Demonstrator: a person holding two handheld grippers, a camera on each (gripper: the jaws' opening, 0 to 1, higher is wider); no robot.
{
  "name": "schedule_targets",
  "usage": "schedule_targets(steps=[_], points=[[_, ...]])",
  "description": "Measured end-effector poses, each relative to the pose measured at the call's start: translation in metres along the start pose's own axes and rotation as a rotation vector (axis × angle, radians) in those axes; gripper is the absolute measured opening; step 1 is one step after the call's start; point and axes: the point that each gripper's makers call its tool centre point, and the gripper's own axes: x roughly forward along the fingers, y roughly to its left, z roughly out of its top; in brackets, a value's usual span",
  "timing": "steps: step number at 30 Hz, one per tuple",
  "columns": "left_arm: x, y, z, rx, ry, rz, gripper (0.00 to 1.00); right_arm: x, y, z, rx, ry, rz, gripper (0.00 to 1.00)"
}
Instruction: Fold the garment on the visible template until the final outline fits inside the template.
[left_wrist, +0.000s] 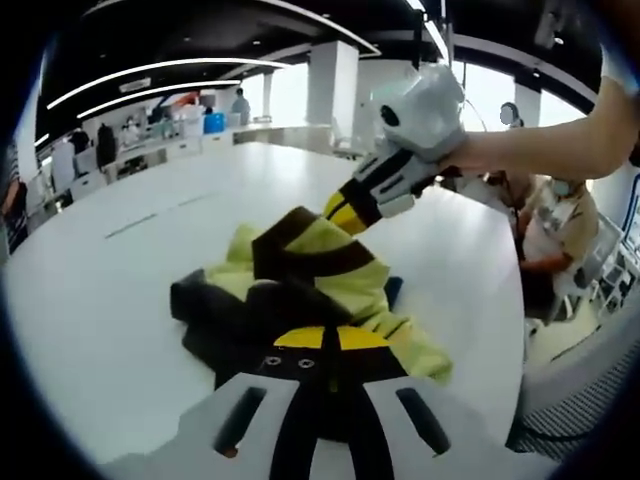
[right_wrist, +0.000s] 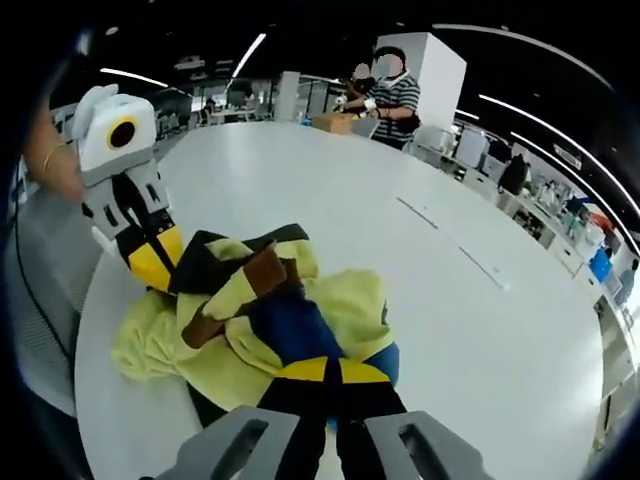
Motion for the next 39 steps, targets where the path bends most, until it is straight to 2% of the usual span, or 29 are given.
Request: schedule_targets(steps=[5,19,28,33,35,39], points=[[-0.004,0.0,0.002,-0.004,-0.011,0.005,0.0,-0.006,0.001,0.003,-0.002,-0.014,-0.002,0.0],[-0.033,0.013,0.026,0.0,-0.072,0.07,0.0,-0.029,-0.004,0.014,0.048,-0.049,-0.036,0.0],[-0.058,0.03,0.047,0.004,-0.113,0.133,0.0,-0.053,-0.024,0.023,0.133,-0.101,-0.107,0.0],[-0.072,0.042,0.054,0.002,-0.122,0.178,0.0,-0.063,-0.033,0.027,0.145,-0.116,-0.152,0.0],[-0.08,0.05,0.058,-0.018,-0.14,0.208,0.0,-0.07,-0.041,0.032,0.138,-0.139,-0.198,0.0],[-0.091,0.059,0.066,-0.043,-0.164,0.225,0.0,-0.079,-0.049,0.037,0.147,-0.15,-0.233,0.0]])
